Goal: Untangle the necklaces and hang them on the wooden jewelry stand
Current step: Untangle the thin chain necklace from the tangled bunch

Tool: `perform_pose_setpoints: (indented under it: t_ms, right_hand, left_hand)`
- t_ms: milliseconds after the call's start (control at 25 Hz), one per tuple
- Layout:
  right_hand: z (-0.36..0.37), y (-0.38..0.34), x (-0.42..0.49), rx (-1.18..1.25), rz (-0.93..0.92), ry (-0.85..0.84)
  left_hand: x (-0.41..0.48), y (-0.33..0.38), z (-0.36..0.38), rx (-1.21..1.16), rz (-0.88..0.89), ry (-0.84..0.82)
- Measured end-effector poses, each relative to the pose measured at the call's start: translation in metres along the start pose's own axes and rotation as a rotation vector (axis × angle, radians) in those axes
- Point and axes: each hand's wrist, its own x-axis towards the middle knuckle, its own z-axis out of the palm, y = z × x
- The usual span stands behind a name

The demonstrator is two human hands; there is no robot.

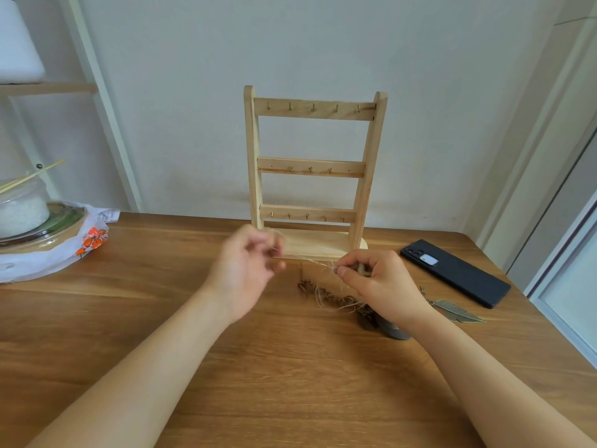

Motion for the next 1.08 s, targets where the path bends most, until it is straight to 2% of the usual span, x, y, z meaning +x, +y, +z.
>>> perform_pose_setpoints:
  t_ms: [80, 160, 240, 320, 440, 640, 720, 800, 880, 960, 1040, 1080]
  right_hand:
    - [-0.004, 0.004, 0.003, 0.013, 0.041, 0.019]
    - [-0.004, 0.006, 0.004, 0.049, 0.069, 0.017]
    - [-0.002, 0.005, 0.002, 0.065, 0.082, 0.000]
    - [0.000, 0.003, 0.001, 0.051, 0.080, -0.016]
    - [0.001, 0.000, 0.000, 0.049, 0.078, -0.027]
    - [0.003, -0.004, -0.002, 0.007, 0.023, 0.015]
    - [0.001, -0.005, -0.003, 0.044, 0.022, 0.035]
    - [0.000, -0.008, -0.004, 0.070, 0.017, 0.042]
    - [0.001, -0.012, -0.005, 0.077, 0.004, 0.060]
    - [0.003, -0.015, -0.005, 0.095, -0.004, 0.079]
    - [0.005, -0.016, -0.005, 0.140, 0.001, 0.088]
    - [0.005, -0.016, -0.005, 0.159, 0.004, 0.094]
  left_hand:
    - [0.004, 0.015, -0.014, -0.350, 0.058, 0.219]
    - [0.006, 0.025, -0.027, -0.567, 0.090, 0.353]
    - [0.007, 0.029, -0.033, -0.686, 0.115, 0.418]
    - [0.007, 0.027, -0.034, -0.675, 0.138, 0.454]
    - [0.014, 0.021, -0.033, -0.400, 0.169, 0.525]
    - [0.013, 0.010, -0.023, 0.467, 0.306, 0.658]
    - [0.006, 0.010, -0.017, 0.626, 0.338, 0.656]
    - [0.000, 0.010, -0.010, 0.689, 0.374, 0.632]
    - [-0.005, 0.008, -0.002, 0.763, 0.449, 0.550]
    - [-0.008, 0.003, 0.007, 0.858, 0.484, 0.346]
    - [-0.010, -0.007, 0.015, 0.904, 0.388, 0.111]
    - [-0.011, -0.012, 0.017, 0.924, 0.329, 0.050]
